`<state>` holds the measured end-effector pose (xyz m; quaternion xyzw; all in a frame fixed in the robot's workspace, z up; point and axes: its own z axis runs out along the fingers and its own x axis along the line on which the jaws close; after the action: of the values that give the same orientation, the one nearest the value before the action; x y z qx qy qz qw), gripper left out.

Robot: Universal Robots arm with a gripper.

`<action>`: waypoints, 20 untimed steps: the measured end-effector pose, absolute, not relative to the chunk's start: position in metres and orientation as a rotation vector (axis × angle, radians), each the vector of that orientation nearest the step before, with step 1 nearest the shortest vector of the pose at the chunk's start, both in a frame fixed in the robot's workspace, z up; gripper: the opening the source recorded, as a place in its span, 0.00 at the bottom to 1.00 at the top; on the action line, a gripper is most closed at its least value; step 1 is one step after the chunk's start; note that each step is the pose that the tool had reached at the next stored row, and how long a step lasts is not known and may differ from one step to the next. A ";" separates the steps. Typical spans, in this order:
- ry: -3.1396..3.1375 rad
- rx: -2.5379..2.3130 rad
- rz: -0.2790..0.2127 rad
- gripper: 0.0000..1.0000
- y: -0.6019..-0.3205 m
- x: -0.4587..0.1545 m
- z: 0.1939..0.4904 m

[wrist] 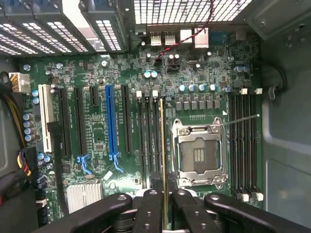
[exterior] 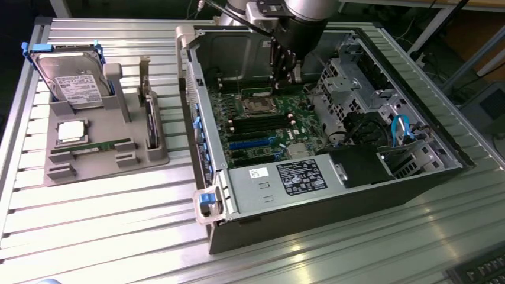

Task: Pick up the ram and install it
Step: 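Insert the ram into the slot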

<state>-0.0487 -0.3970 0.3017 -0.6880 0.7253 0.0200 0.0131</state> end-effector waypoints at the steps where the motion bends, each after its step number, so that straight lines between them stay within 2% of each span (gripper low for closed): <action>1: 2.260 -2.143 0.062 0.14 -0.397 -0.049 0.302; 8: 2.260 -2.143 0.062 0.14 -0.397 -0.050 0.298; 20: 2.251 -2.154 0.063 0.14 -0.397 -0.051 0.275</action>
<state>-0.0506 -0.3971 0.2748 -0.6912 0.7222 0.0201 0.0129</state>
